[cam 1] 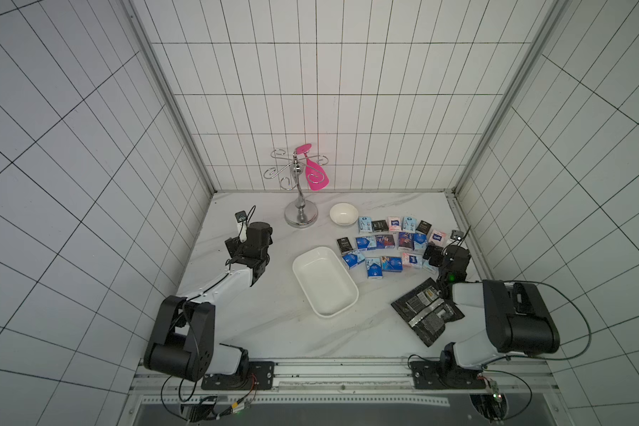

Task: Take the pocket tissues out of the storage box
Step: Reset both arms

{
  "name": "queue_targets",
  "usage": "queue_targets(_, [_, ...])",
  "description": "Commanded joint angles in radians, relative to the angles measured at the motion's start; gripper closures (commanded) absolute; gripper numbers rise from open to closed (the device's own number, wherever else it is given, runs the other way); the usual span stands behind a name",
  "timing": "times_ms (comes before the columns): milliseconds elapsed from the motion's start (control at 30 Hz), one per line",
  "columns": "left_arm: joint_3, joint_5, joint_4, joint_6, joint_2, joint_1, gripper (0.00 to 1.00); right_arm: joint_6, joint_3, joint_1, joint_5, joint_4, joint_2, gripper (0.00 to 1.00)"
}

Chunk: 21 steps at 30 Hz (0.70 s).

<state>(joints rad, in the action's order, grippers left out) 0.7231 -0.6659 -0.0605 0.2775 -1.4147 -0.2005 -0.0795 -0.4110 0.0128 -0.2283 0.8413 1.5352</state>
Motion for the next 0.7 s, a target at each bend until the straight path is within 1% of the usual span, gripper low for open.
queue_targets(0, [-0.044,0.000,-0.190,-0.116,-0.052,0.047,0.05,0.004,0.009,-0.007,-0.008,0.021,0.000,0.01])
queue_targets(67, [-0.124,0.033,-0.334,-0.125,-0.070,0.067,0.06,0.005,0.008,-0.007,-0.008,0.019,0.000,0.01])
queue_targets(100, [-0.163,0.083,-0.429,-0.143,-0.075,0.083,0.09,0.006,0.008,-0.007,-0.008,0.018,0.000,0.01])
queue_targets(133, [-0.189,0.115,-0.503,-0.160,-0.071,0.085,0.10,0.006,0.008,-0.007,-0.008,0.018,0.000,0.01])
queue_targets(200, [-0.193,0.169,-0.523,-0.175,-0.079,0.096,0.11,0.006,0.008,-0.007,-0.008,0.018,0.000,0.01])
queue_targets(267, [-0.223,0.238,-0.600,-0.187,-0.102,0.114,0.11,0.006,0.008,-0.008,-0.009,0.018,0.000,0.01])
queue_targets(333, [-0.269,0.304,-0.708,-0.175,-0.123,0.147,0.11,0.006,0.008,-0.007,-0.009,0.016,0.000,0.01])
queue_targets(367, [-0.281,0.348,-0.713,-0.156,-0.129,0.170,0.11,0.006,0.008,-0.007,-0.009,0.016,0.000,0.01])
queue_targets(400, [-0.297,0.373,-0.767,-0.161,-0.146,0.180,0.10,0.007,0.008,-0.006,-0.009,0.016,-0.001,0.01])
queue_targets(433, [-0.303,0.403,-0.812,-0.183,-0.169,0.179,0.02,0.007,0.008,-0.007,-0.009,0.016,-0.001,0.01])
queue_targets(500, [-0.308,0.427,-0.837,-0.195,-0.180,0.179,0.01,0.007,0.008,-0.005,-0.009,0.015,-0.001,0.01])
queue_targets(667, [-0.280,0.420,-0.718,-0.179,-0.143,0.178,0.02,0.007,0.006,-0.006,-0.011,0.015,0.000,0.01])
